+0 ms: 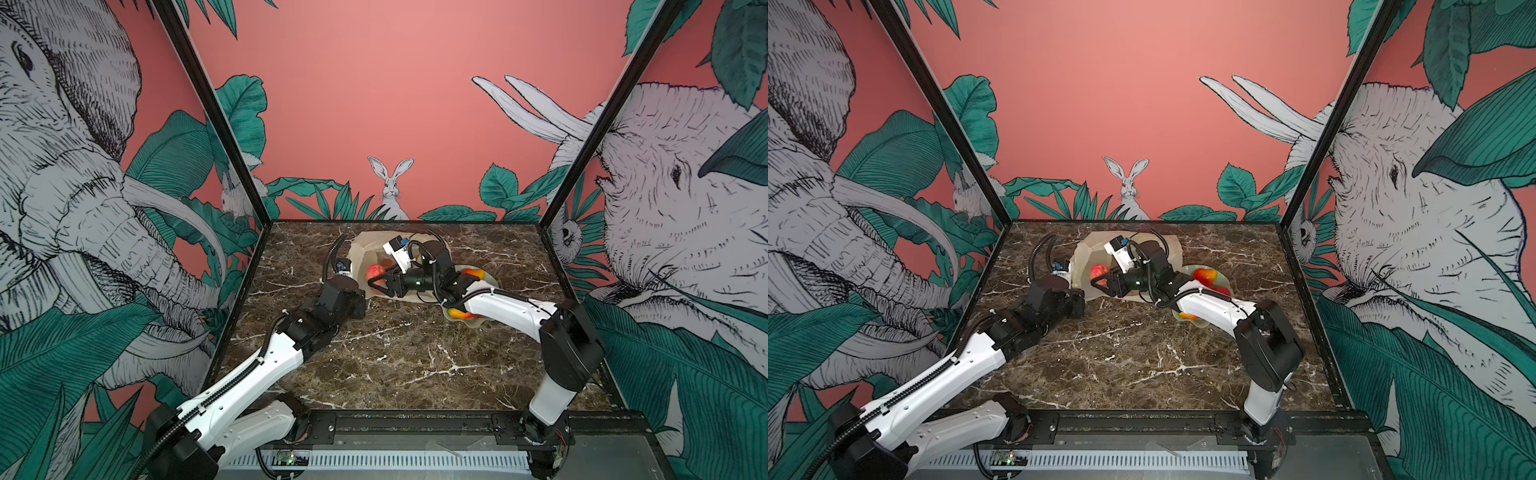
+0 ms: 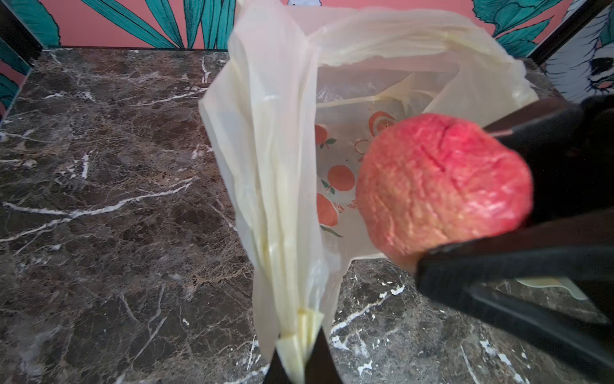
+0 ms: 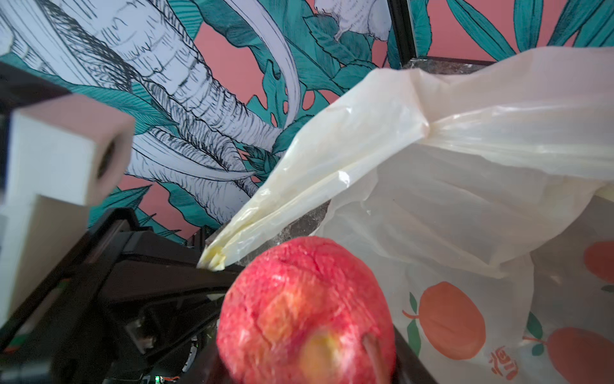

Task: Take fruits out of the plastic bag
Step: Take out the fake fruit from the plastic bag, then move the plastic bag to the center of the board, then place the fake fruit on the plate.

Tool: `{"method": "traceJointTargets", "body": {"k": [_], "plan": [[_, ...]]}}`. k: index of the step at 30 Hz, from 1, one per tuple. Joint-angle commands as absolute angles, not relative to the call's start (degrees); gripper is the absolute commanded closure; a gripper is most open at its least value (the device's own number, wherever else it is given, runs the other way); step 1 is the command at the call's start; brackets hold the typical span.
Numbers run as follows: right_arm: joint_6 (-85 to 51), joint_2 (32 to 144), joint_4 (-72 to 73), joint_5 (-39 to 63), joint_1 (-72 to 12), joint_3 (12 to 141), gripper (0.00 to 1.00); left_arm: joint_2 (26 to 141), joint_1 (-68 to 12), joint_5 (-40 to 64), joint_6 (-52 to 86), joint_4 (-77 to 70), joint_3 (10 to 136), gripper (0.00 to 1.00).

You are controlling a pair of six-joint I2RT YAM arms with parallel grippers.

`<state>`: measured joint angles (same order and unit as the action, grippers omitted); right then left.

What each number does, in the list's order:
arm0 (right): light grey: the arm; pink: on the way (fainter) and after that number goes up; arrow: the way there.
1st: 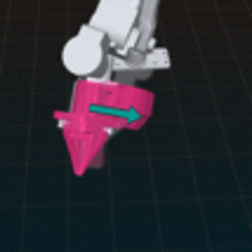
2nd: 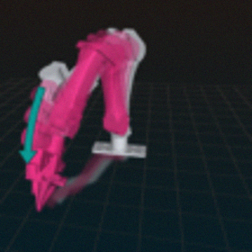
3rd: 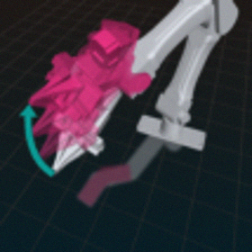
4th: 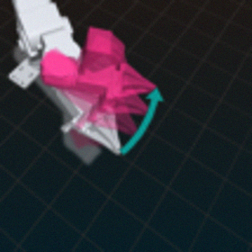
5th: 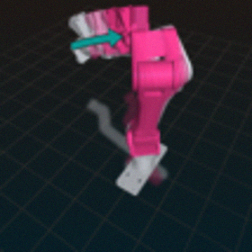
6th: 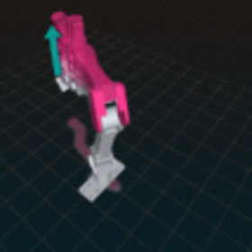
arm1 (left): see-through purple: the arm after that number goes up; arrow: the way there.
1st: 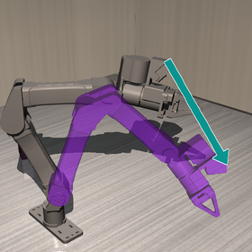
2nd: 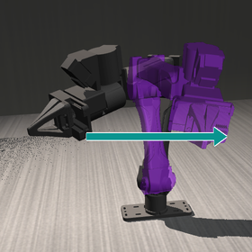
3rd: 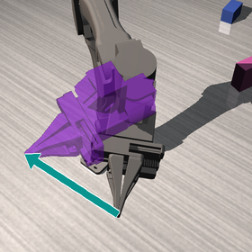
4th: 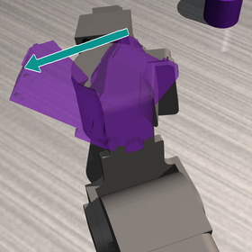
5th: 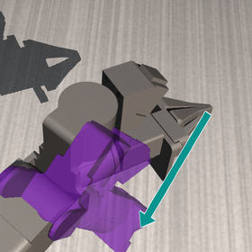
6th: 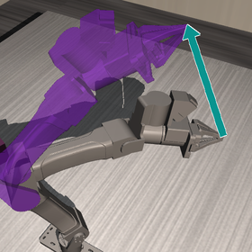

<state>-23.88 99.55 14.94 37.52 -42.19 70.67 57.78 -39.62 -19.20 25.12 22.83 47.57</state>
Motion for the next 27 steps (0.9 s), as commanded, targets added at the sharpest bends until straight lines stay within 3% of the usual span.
{"method": "traceJointTargets", "body": {"k": [1, 14, 21, 27], "plan": [[-27.43, 98.17, 22.67, 42.21, -41.24, 71.01, 0.60, 56.17, -39.80, -22.66, 26.40, 24.65, 48.40, 1.00], [-21.49, 90.77, 14.84, 39.16, -37.47, 71.53, 0.60, 56.23, -34.68, -22.96, 24.74, 25.67, 50.29, 1.00], [-11.29, 88.68, 0.21, 29.64, -37.08, 77.55, 0.63, 56.24, -28.29, -21.45, 22.88, 22.32, 50.48, 1.00], [-9.68, 85.56, -4.12, 21.45, -36.37, 76.57, 0.61, 57.14, -24.43, -22.91, 20.10, 20.06, 52.03, 1.00]]}}
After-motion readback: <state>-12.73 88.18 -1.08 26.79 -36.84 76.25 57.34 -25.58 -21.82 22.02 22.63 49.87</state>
